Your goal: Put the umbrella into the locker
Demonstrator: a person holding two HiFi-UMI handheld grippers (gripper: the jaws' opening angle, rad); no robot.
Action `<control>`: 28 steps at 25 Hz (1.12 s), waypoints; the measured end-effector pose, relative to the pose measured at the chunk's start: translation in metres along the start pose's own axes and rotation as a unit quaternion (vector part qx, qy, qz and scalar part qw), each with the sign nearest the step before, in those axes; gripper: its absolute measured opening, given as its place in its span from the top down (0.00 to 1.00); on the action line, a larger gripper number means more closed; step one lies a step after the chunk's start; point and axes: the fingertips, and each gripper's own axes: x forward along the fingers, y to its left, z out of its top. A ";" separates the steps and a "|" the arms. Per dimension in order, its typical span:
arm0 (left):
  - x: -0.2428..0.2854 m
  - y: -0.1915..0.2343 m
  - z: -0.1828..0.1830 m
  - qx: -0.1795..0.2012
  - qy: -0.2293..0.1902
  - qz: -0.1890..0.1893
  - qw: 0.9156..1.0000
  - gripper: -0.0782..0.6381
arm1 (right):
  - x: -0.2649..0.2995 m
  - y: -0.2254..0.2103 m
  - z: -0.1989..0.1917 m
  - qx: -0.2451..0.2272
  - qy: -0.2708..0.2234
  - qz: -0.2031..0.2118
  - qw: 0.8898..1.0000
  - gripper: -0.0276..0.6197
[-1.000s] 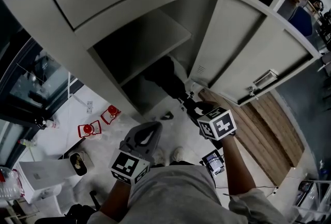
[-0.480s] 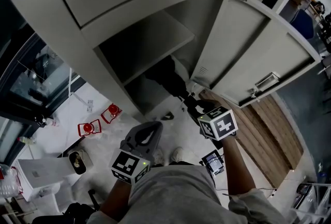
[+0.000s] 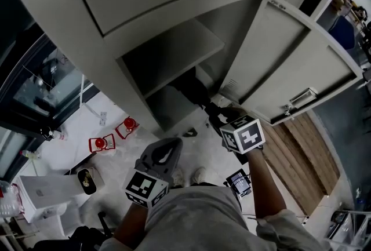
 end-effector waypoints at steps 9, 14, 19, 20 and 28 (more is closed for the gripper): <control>-0.005 0.011 -0.001 -0.003 -0.001 0.016 1.000 0.87 | 0.017 -0.003 0.023 -0.009 -0.003 0.002 1.000 0.67; -0.008 0.016 -0.002 -0.004 -0.001 0.024 1.000 0.87 | 0.029 -0.004 0.028 -0.011 0.000 0.001 1.000 0.67; -0.009 0.017 -0.003 -0.011 -0.002 0.028 1.000 0.87 | 0.039 -0.005 0.034 -0.014 0.000 0.001 1.000 0.67; -0.009 0.017 -0.003 -0.011 -0.001 0.029 1.000 0.87 | 0.041 -0.005 0.035 -0.014 0.001 0.001 1.000 0.67; -0.013 0.019 -0.004 -0.004 0.002 0.036 0.999 0.87 | 0.061 -0.005 0.037 -0.018 -0.002 0.018 1.000 0.67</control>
